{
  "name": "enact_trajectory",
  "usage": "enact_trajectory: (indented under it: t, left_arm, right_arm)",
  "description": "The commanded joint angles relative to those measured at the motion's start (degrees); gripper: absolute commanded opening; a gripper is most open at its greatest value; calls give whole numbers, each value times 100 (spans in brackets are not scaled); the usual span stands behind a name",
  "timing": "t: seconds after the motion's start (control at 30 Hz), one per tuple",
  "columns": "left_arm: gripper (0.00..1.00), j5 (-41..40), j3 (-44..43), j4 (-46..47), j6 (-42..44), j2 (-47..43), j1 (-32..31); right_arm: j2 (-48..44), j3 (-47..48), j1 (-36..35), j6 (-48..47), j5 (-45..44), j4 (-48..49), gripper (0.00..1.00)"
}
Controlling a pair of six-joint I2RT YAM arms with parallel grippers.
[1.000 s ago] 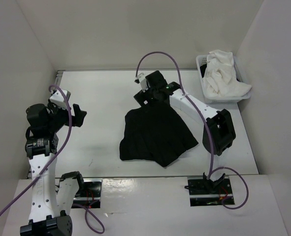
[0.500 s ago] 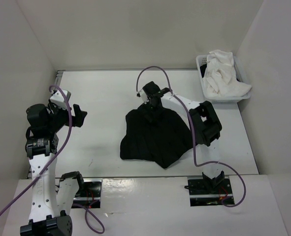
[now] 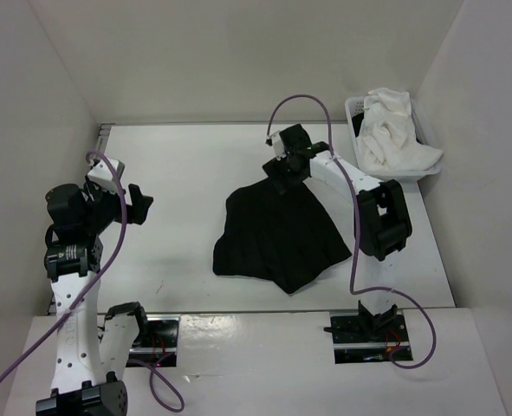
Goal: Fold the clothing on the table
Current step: Flatten the skirt out
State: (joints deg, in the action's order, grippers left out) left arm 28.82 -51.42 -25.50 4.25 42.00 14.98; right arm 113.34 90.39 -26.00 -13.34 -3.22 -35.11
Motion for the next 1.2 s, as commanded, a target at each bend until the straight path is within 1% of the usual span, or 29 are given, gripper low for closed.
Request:
enact_trajectory:
  t: [0.0,0.17,0.3,0.43,0.53,0.73,0.9,1.0,1.03,1.07,1.13,1.17]
  left_arm:
    - [82,133,9,97,-65,-78,40]
    - [82,133,62,45,-13,-78,40]
    - [82,185,62,45,-12,-78,40]
    - [82,186,62,45,-12,-130,40]
    - [84,186,62,45,-12,-130,40]
    - [84,186,62,45,-12,-130,40]
    - [84,238,62,-8,-12,-130,40]
    - [84,238,62,-8,-12,-130,40]
    - [84,238,62,-8,-12,-130,40]
    - [84,238,62,-8,-12,-130,40]
    - [84,238,62,-8,-12,-130,40]
    - [84,238,62,-8,40,-130,40]
  right_arm:
    - [-216,-21,252,42,277,382,98]
    - [65,-21,604,-19,656,382,96]
    - [259,84,657,-133,902,435,95]
    - [556,365,781,-194,1095,497,95]
    - [846,707,895,-195,1315,295,94]
    - [1251,814,895,-195,1316,295,92]
    - [1314,735,1000,-300,1175,382,92]
    - [1445,735,1114,-300,1175,382,83]
    - [1445,795,1115,-300,1253,304,68]
    - [1585,874,1115,-300,1324,242,57]
    - [1638,936,1115,-300,1324,172,29]
    - [1639,989,1115,-239,1263,119,4]
